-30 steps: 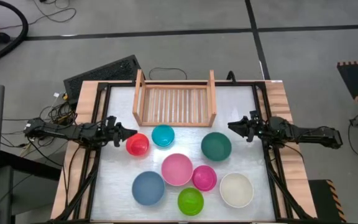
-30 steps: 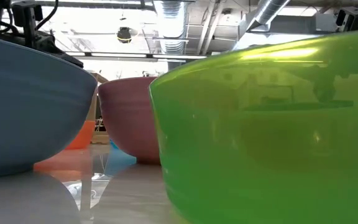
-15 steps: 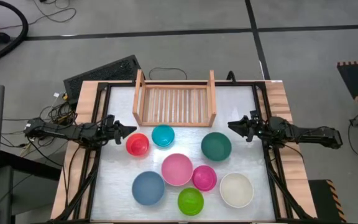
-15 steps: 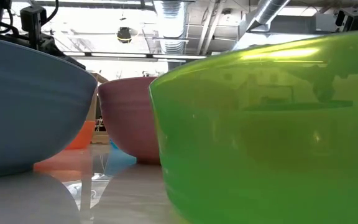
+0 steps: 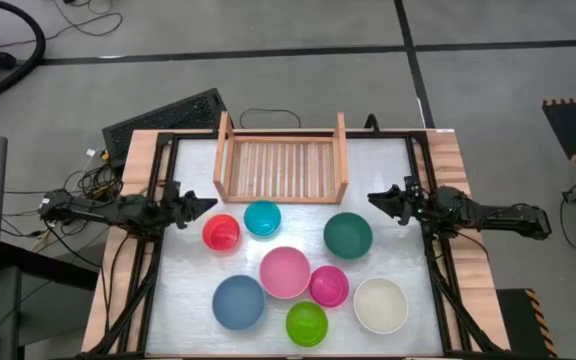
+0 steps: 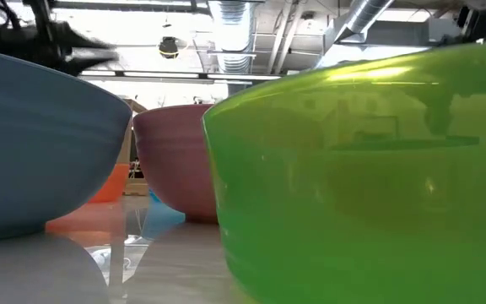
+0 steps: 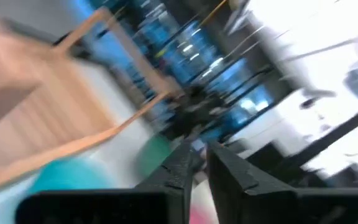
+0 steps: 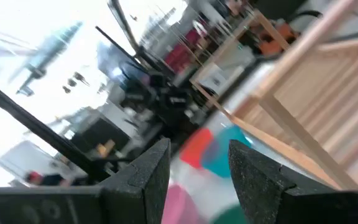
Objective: Place and stack bowls onto a shelf
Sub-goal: Put the green bowl on the shelf
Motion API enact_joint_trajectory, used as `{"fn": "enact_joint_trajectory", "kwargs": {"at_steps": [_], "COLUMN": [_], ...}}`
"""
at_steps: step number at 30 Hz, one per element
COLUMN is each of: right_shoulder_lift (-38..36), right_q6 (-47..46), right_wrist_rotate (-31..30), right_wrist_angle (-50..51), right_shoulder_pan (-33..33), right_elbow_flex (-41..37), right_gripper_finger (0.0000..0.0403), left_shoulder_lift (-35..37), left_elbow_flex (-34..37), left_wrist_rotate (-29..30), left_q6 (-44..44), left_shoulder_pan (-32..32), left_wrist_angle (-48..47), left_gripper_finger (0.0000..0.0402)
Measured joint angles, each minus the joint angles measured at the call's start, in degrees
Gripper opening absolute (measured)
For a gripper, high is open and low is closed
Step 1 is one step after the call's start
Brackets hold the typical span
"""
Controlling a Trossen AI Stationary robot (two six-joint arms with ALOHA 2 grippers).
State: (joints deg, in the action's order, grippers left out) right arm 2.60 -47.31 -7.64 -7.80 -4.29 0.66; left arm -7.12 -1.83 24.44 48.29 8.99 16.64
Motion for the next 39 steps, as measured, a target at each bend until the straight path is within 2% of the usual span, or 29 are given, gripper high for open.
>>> {"fn": "enact_joint_trajectory", "kwargs": {"at_steps": [3,8,14,21,26,29,34,39], "right_shoulder_lift": [0.1,0.0,0.2,3.8,9.6,13.0,17.0,18.1], "right_q6": [0.1,6.0,15.5,21.2,27.5,30.2,32.4,31.9], "right_wrist_rotate": [-0.9,-6.9,-10.6,-10.6,-10.6,-10.6,-10.5,-10.5], "right_wrist_angle": [-2.9,-8.3,-8.5,-8.5,-8.5,-7.8,-5.6,-3.5], "right_shoulder_pan": [0.0,0.0,0.0,0.0,0.0,0.0,0.0,0.0], "right_elbow_flex": [1.2,4.7,11.4,18.2,22.8,25.0,26.3,26.3], "right_gripper_finger": [0.019,0.0216,0.0272,0.0293,0.0293,0.0293,0.0293,0.0293], "left_shoulder_lift": [0.0,0.0,-1.7,-12.5,-22.5,-28.9,-39.5,-50.4], "left_elbow_flex": [0.0,-0.9,-7.9,-19.9,-29.5,-35.7,-46.6,-58.3], "left_wrist_rotate": [-0.1,0.8,3.5,4.2,-2.6,-4.3,-3.4,-1.4], "left_q6": [-3.9,-14.8,-23.2,-31.5,-37.7,-38.9,-38.7,-35.7], "left_shoulder_pan": [0.0,0.0,0.0,0.0,0.0,0.0,-0.1,-1.4], "left_wrist_angle": [11.4,26.9,28.0,27.1,23.5,18.7,3.2,-15.7], "left_gripper_finger": [0.0063,0.0102,0.0133,0.0168,0.0205,0.023,0.0267,0.0276]}}
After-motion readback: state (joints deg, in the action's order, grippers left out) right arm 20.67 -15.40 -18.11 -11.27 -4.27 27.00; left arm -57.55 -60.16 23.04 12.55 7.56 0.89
